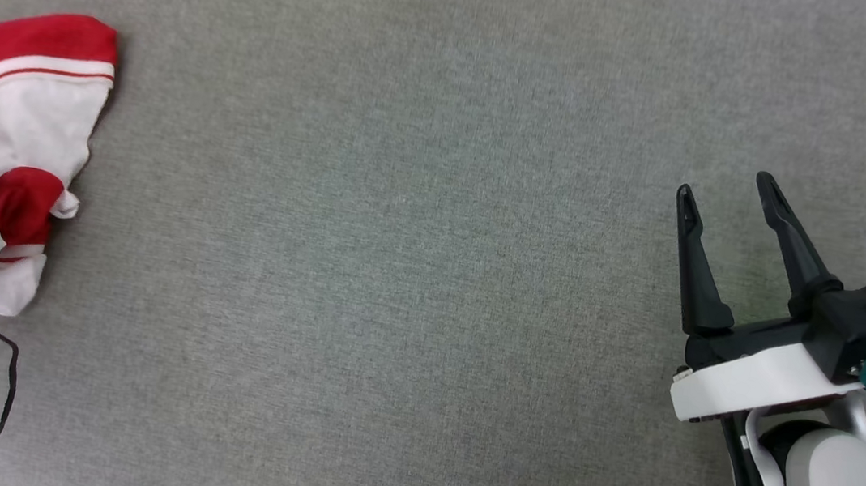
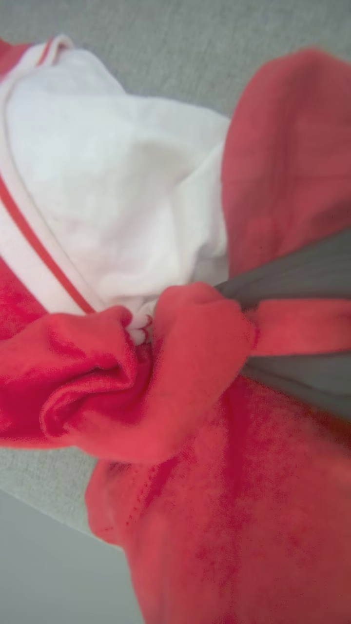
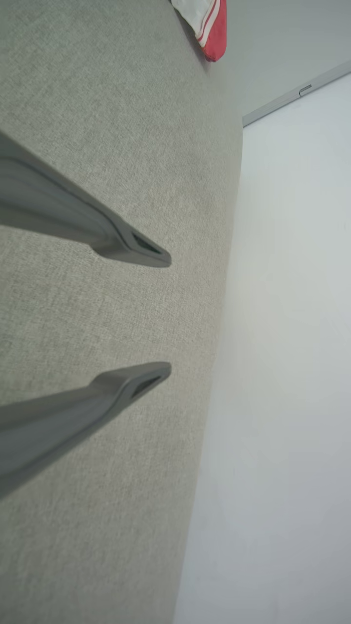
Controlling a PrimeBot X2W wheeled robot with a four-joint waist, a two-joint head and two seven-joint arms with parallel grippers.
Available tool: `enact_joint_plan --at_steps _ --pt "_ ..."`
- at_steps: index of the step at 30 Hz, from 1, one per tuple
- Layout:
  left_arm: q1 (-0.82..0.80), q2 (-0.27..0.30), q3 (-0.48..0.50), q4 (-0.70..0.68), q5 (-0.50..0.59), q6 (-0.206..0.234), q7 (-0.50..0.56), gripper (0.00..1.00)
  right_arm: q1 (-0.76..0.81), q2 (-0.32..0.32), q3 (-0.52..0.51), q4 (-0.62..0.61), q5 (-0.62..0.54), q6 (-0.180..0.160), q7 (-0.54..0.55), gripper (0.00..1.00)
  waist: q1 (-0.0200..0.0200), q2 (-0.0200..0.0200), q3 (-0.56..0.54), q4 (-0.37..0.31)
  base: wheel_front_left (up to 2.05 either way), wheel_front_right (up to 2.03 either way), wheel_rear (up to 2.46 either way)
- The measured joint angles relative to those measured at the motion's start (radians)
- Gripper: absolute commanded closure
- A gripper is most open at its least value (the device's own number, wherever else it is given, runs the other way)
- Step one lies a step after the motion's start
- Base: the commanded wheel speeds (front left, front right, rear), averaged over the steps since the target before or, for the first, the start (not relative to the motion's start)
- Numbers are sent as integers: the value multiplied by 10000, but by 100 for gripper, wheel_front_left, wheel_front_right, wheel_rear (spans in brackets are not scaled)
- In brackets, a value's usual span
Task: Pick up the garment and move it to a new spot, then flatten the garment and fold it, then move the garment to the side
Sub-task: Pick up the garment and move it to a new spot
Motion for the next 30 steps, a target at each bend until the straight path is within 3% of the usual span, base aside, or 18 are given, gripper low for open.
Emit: enact_joint_plan --at_steps 12,16,22,30 --pt "-88 153 -658 -1108 899 84 -4309 100 498 0 -109 17 209 2 -119 0 -2 0 -1836 62 0 0 0" --pt "-96 17 -777 -1806 1152 219 -5229 100 854 0 -295 -65 299 0 -63 0 -3 0 -2482 43 0 0 0" --pt "494 -516 -1137 -3423 1425 548 -5724 100 1360 -2 -531 -222 466 2 63 0 -4 0 -3297 -170 0 0 0" --pt "1977 -1553 -1904 -5873 1381 834 -5599 100 1758 -4 -581 -439 694 2 236 0 -4 0 -3726 -1199 0 0 0"
